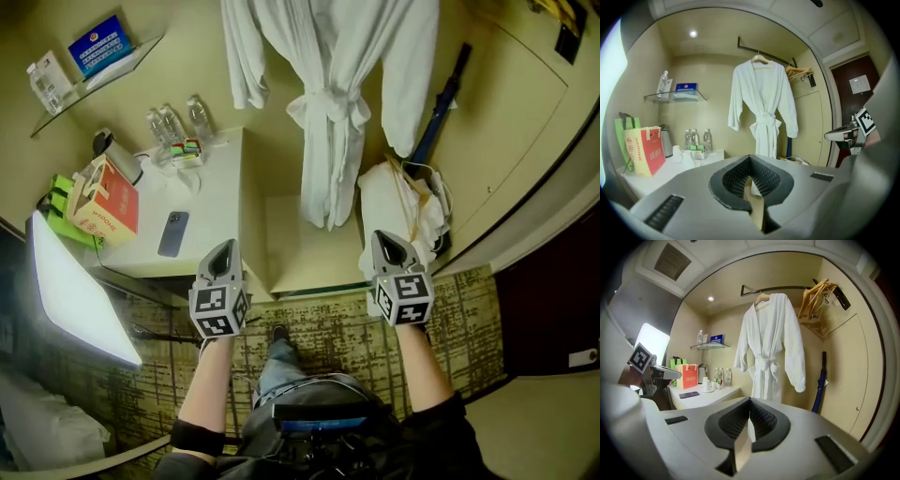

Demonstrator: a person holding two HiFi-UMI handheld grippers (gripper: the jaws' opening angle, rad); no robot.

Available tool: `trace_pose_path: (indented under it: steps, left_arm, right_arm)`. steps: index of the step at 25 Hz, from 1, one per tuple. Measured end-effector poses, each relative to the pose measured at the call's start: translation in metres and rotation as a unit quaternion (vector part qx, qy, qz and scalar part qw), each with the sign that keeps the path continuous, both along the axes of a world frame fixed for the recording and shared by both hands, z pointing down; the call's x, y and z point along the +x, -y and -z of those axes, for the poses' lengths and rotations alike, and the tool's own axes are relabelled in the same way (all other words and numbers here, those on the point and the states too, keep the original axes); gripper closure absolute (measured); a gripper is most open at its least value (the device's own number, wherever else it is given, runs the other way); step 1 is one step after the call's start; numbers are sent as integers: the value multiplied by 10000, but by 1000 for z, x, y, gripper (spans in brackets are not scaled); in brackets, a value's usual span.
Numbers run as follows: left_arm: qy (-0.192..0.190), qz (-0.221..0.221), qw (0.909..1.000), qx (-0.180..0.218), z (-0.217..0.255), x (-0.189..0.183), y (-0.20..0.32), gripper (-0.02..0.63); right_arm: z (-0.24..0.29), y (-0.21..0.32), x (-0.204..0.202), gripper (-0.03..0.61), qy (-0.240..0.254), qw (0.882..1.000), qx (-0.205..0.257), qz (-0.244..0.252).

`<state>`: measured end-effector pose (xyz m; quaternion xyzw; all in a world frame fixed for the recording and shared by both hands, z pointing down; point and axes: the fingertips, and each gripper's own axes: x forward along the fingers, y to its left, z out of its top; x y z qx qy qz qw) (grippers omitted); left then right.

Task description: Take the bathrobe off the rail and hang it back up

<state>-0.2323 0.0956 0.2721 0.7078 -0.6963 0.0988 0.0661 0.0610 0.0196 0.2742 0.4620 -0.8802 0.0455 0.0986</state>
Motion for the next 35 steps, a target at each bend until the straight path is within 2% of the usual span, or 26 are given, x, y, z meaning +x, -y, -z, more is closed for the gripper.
trace_pose_path:
  steps: [7, 18, 35]
  left_arm:
    - [-192, 103, 9997, -95, -14, 3, -27, 614]
    - [-373, 117, 9992, -44, -15, 11, -43, 614]
    - [-239, -125, 9995, -189, -28, 8, -30, 614]
  right_arm:
    - [-22, -18, 16, 555, 33, 9999, -134, -39]
    - [-21, -31, 18, 556, 22, 9998, -217, 13]
    - [-36, -21, 5, 555, 26, 9992, -403, 6]
